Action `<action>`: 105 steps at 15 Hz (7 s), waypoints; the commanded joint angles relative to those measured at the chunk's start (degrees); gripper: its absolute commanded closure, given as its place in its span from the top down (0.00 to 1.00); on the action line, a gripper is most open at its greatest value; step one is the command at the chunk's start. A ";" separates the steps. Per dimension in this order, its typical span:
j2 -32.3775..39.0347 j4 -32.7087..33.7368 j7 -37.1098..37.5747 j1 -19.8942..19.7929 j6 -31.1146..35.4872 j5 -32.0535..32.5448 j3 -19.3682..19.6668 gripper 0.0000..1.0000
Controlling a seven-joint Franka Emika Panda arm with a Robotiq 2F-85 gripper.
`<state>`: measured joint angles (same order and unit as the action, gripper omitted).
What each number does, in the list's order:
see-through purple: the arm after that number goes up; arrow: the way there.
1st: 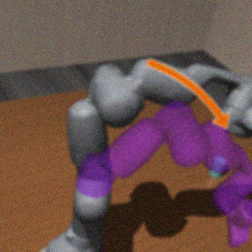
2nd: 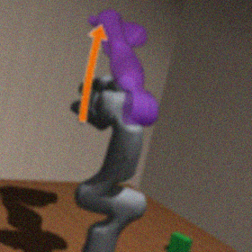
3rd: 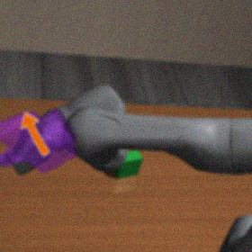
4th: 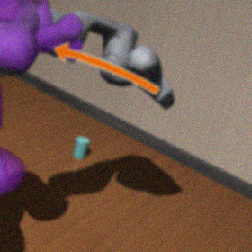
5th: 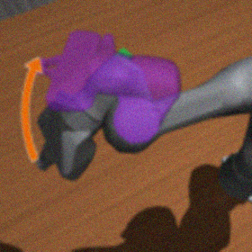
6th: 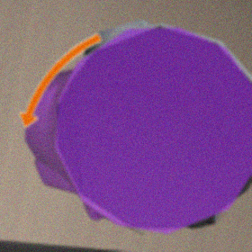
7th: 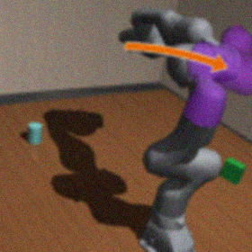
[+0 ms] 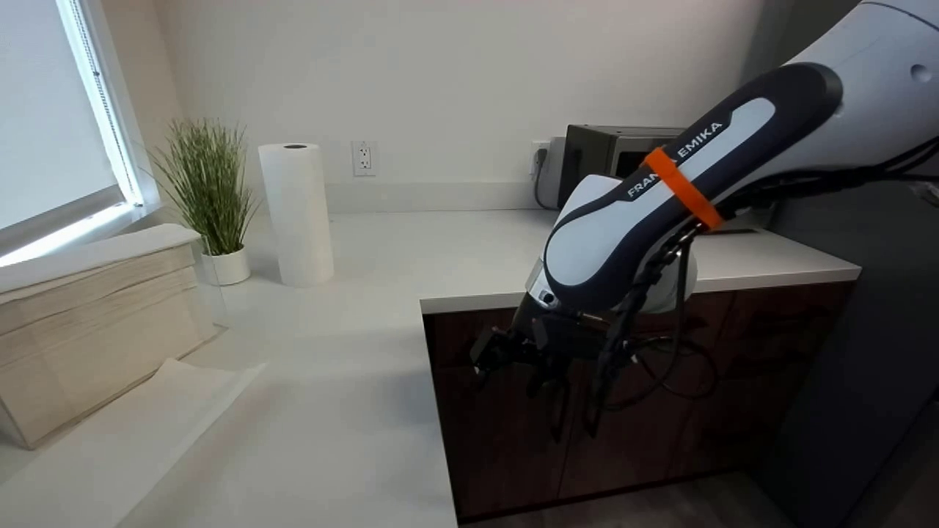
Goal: Open the drawer
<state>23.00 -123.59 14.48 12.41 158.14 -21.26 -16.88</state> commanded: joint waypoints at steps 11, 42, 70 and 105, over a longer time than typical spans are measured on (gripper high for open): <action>13.37 2.89 -5.69 -2.53 14.25 -1.85 -5.46 1.00; 24.61 3.18 -7.33 -11.31 21.33 0.68 -12.25 1.00; -18.37 -16.11 -6.90 -13.32 -2.81 3.29 -12.54 1.00; 1.74 7.42 -50.78 -1.18 -3.13 29.95 -4.70 0.00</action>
<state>20.22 -119.19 -30.58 12.36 152.67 8.77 -19.95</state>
